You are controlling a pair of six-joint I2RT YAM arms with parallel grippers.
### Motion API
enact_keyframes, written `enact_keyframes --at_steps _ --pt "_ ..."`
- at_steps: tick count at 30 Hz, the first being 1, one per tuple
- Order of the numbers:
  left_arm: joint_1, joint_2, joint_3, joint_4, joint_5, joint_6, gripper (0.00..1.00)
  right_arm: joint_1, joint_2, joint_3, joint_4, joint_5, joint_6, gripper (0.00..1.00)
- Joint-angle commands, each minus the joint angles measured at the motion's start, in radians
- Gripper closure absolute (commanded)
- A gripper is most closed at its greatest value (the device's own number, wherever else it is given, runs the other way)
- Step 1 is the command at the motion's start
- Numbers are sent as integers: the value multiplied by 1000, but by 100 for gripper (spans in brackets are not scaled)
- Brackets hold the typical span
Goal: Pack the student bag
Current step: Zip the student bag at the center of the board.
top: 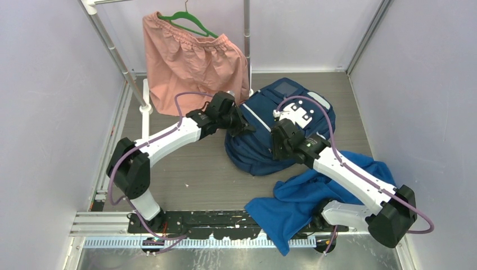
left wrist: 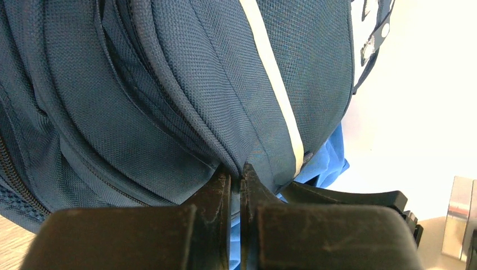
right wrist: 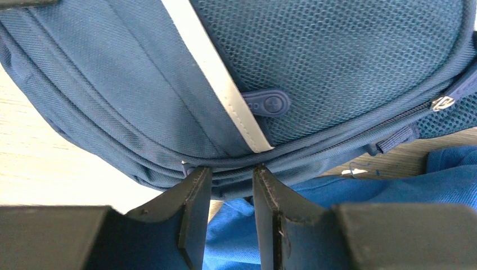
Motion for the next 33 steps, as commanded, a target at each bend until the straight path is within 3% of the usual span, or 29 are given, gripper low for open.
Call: enact_keyframes --at_steps 1,6,15,19,24,29,33 --pt "21 -2 41 50 24 13 100 60 -31 -12 110 110 30 62" --pt "21 17 47 81 62 -3 100 116 -113 -61 199 139 15 61" --pt "21 33 66 84 83 -1 100 132 -129 -82 191 180 75 59" --pt "21 40 69 82 85 0 100 132 -101 -50 151 180 206 51" --pt "21 45 77 77 94 2 100 133 -17 2 62 216 486 46" --pt "21 46 77 81 105 4 100 136 41 11 26 233 588 59" --pt "21 48 76 83 114 5 100 143 76 44 -30 248 611 60"
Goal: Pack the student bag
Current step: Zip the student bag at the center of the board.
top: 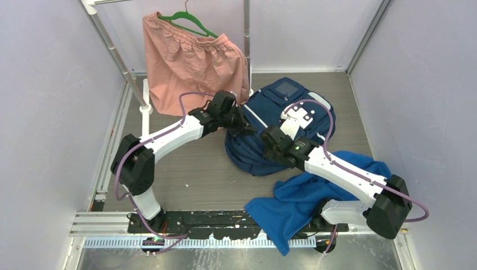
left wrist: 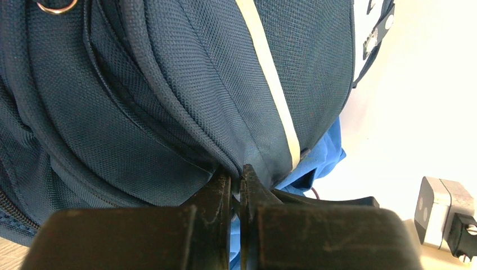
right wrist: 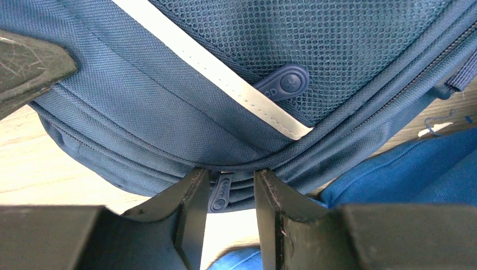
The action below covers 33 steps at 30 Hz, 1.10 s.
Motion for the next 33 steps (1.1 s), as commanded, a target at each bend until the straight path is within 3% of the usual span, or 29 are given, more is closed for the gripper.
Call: enact_keyframes --at_steps 1,8,13,19,27,33 --pt "5 -2 50 78 28 5 100 14 22 74 -78 68 99 60" --pt "5 2 50 91 35 3 100 18 -24 56 -91 69 86 70" --pt "5 4 49 96 39 2 100 19 -24 38 -61 -2 52 87" --pt "5 3 47 101 40 1 100 28 -6 29 -62 -14 48 99" --pt "5 -34 28 104 17 7 100 28 -19 13 -129 56 9 99" --pt "39 -58 61 -42 -36 89 100 15 -67 20 -237 203 0 99"
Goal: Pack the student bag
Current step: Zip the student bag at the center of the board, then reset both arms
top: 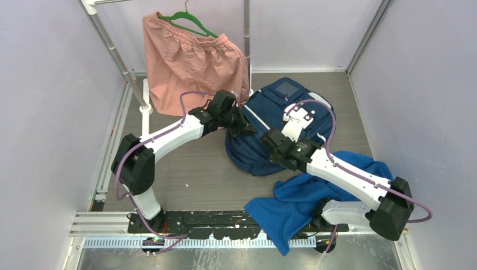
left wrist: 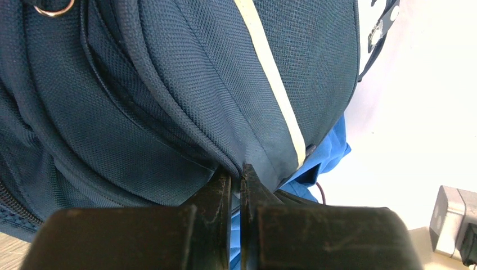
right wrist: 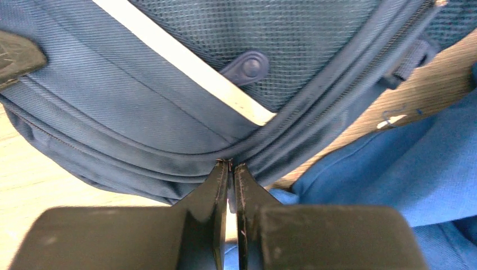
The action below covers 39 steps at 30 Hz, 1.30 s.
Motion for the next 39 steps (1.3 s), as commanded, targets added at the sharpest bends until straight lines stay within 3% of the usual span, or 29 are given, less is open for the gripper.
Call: enact_keyframes --at_steps 1,11,18,23,24,25,26,28,30,31,33,39 --pt "51 -72 47 -30 -42 69 100 -17 -67 -7 -128 136 -32 99" --pt "116 -126 31 -58 -19 125 100 -99 -106 -22 -85 122 -135 99" --pt "115 -115 20 -56 49 133 100 -335 -99 -24 -2 -17 -295 99" --pt "116 -130 23 -47 78 162 100 -368 -125 9 -57 -4 -324 99" --pt "115 -133 25 -41 93 176 100 -369 -136 21 -70 -9 -327 94" --pt "114 -134 34 -38 111 190 100 -368 -149 36 -83 -18 -331 81" --pt "111 -138 43 -38 121 209 93 -368 -164 51 -94 -26 -337 66" --pt "94 -156 65 -50 106 254 58 -369 -199 88 -118 -19 -342 43" --pt "68 -181 90 -71 73 314 36 -369 -235 139 -141 26 -342 30" --pt "52 -196 105 -81 60 343 31 -369 -250 168 -153 64 -341 26" --pt "16 -220 138 -104 33 396 26 -369 -284 229 -166 152 -335 15" --pt "-46 -321 209 -190 -82 545 26 -369 -354 339 -84 293 -422 0"
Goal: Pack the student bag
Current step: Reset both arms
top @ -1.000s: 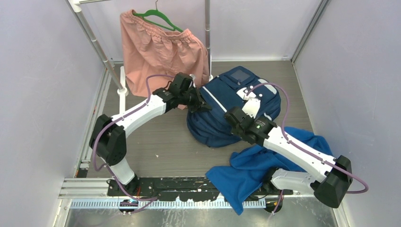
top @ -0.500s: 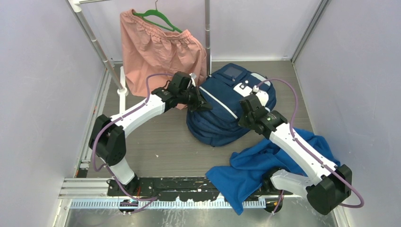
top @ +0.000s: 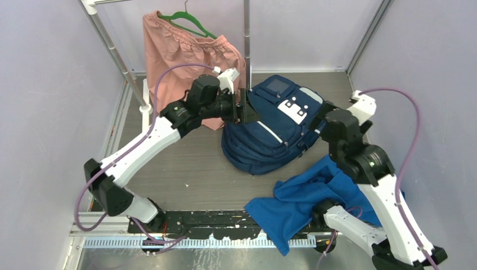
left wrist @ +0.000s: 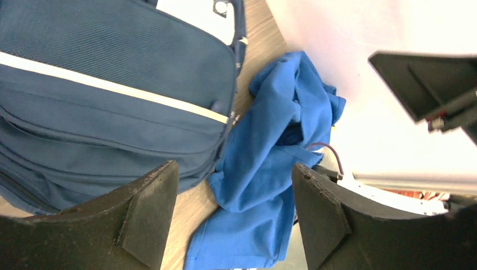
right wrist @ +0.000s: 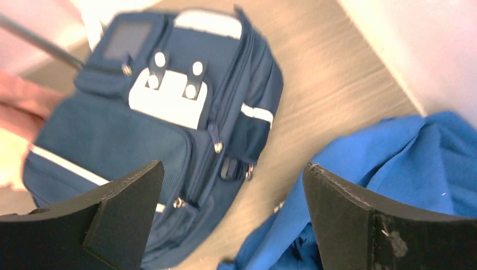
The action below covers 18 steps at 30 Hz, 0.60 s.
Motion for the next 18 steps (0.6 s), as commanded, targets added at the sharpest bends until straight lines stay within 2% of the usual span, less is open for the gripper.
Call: enact_keyframes --at_steps 1,4,6,9,12,15,18 --pt "-28 -121 76 -97 -132 170 26 0 -31 77 61 172 -86 0" --pt "-27 -186 56 -168 -287 227 25 0 -11 100 55 225 -71 0" --pt "-27 -242 12 -204 -446 252 21 1 10 112 33 286 -51 0" --pt "-26 -329 -85 -231 -568 263 21 0 31 112 16 329 -51 0" --pt "-26 -430 -192 -210 -586 262 21 1 23 95 27 319 -53 0" --pt "-26 -514 -293 -188 -639 219 15 0 -13 53 73 305 -55 0" --pt "-25 -566 -331 -199 -673 204 14 0 -67 -10 146 267 -65 0"
